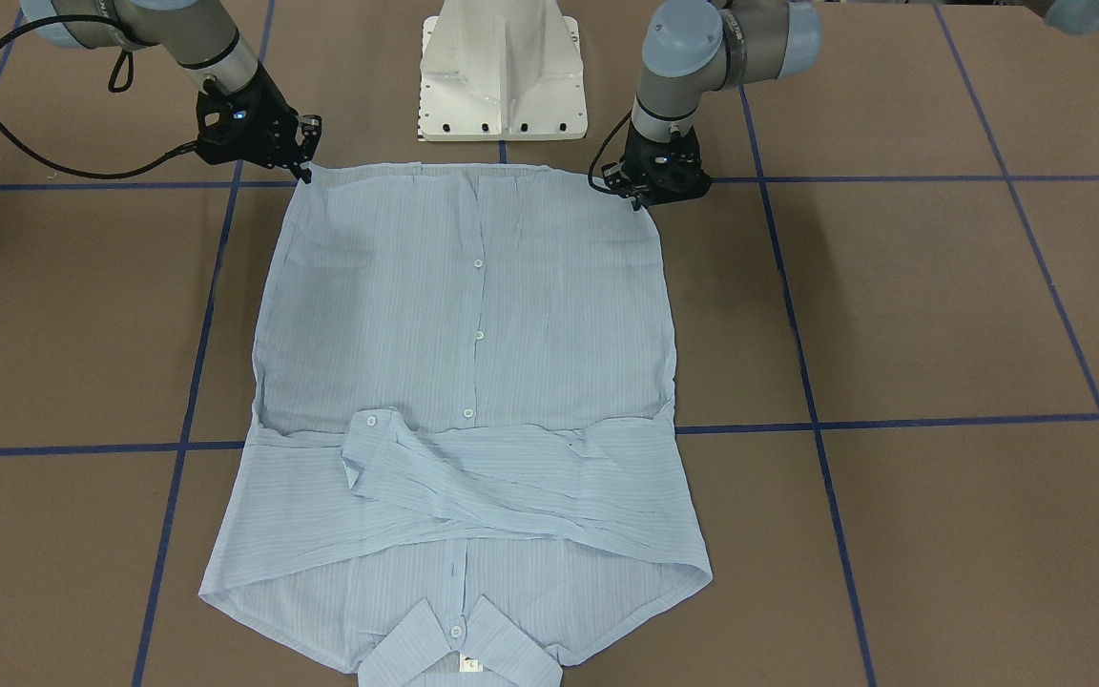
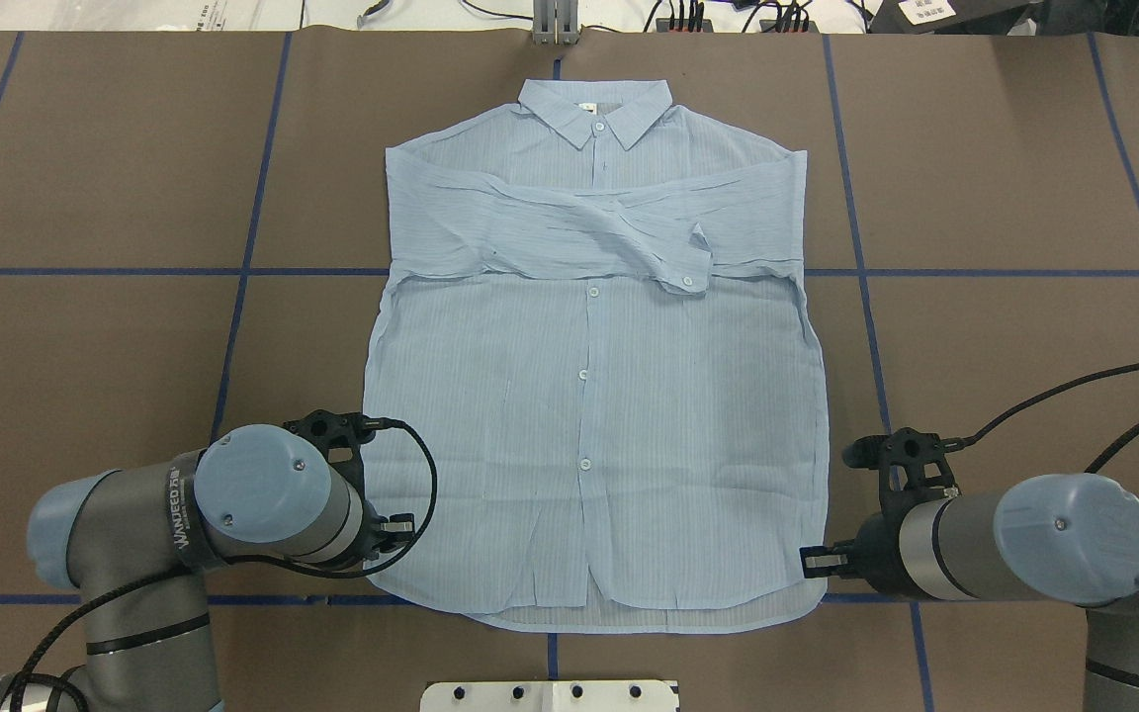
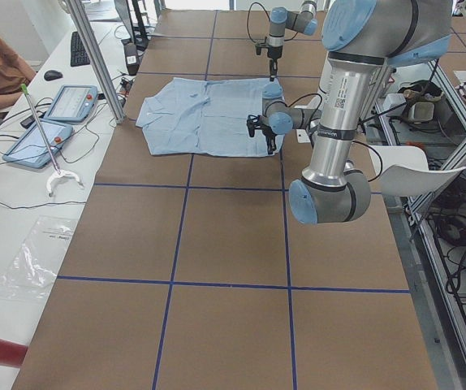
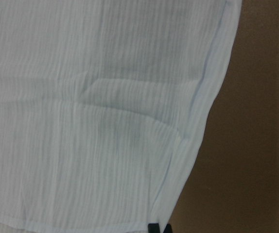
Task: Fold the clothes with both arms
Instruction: 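Grasp the hem corners with both grippers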
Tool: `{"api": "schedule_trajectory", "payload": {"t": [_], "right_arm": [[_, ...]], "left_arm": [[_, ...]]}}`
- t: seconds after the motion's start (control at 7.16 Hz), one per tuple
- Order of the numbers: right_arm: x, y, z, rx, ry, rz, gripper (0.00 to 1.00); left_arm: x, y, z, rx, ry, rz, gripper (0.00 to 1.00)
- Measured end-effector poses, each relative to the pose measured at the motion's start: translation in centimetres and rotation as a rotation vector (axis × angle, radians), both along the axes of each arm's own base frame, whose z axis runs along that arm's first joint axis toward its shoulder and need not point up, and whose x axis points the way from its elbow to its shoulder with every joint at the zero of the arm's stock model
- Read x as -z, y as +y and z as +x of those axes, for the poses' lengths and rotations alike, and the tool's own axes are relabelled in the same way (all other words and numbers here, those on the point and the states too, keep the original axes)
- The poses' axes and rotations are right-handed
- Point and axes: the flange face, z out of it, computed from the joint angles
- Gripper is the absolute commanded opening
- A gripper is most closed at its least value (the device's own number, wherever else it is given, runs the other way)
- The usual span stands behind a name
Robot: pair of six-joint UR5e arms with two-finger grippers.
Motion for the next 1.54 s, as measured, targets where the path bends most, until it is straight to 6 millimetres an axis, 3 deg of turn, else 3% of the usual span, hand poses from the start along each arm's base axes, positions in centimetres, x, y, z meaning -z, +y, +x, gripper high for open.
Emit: {"api": "schedule_trajectory", "payload": {"t": [0.28, 0.84, 1.26, 1.54], "right_arm": [[0.2, -0.2, 0.2, -0.006, -0.004, 0.000, 0.00], [1.2, -2.4, 2.4, -0.023, -0.035, -0.026, 0.00], [1.8, -5.6, 5.9, -0.034, -0.075, -0.080, 0.00], [2.0, -6.5, 7.0, -0.041, -0.091, -0.093, 0.00]], "left_arm": [[0.4, 0.1, -0.3, -0.002, 0.008, 0.004, 0.00], [1.2, 1.5, -5.7, -0.049, 0.051, 0.061, 0.00], [1.6, 1.5, -6.1, -0.059, 0.062, 0.076, 0.00], [1.5, 0.9, -6.3, -0.056, 0.059, 0.085, 0.00]]}}
